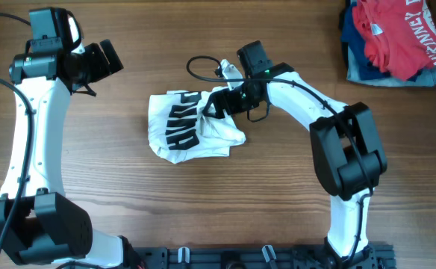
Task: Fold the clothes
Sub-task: 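Lift the bundle and carry it rightward toward the clothes stack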
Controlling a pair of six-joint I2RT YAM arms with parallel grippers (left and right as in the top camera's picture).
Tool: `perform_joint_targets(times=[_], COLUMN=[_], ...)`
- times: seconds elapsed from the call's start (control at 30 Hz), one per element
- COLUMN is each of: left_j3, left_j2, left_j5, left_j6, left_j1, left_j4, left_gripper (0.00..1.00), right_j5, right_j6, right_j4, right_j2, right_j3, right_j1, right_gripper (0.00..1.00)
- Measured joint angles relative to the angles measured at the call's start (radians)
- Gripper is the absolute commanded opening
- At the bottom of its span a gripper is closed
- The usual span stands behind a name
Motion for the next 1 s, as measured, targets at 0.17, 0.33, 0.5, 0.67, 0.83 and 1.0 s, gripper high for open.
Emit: perform_joint_targets(times=[0.17, 0.33, 0.5, 0.67, 0.83, 1.0], left_j3=[0.000, 0.000, 0.000, 0.000, 0.000, 0.000], left_j2=[0.000, 0.000, 0.000, 0.000, 0.000, 0.000], left_j5=[0.000, 0.000, 0.000, 0.000, 0.000, 0.000], left_j6=[0.000, 0.000, 0.000, 0.000, 0.000, 0.000], left_j1=[0.000, 0.000, 0.000, 0.000, 0.000, 0.000], left_j4=[-0.003, -0.005, -0.011, -0.011, -0.011, -0.011], left_gripper=[1.00, 1.00, 1.00, 1.00, 1.00, 1.00], right_j5=[0.003, 0.045, 0.068, 0.056, 0.071, 0.079], right_j6=[-0.023, -0.025, 0.007, 0.027, 0.027, 0.016], right_j4=[0.026, 0.029, 0.014, -0.042, -0.085, -0.114], right_j2=[0.053, 0.076, 0.077, 0.086, 0.088, 0.089], right_j3=[0.009, 0.031, 0.042, 0.068, 0.093, 0.106], right_j1=[0.007, 0.031, 0.029, -0.047, -0.281, -0.443], right_gripper=[0.23, 0.04, 0.04, 0.04, 0.04, 0.04])
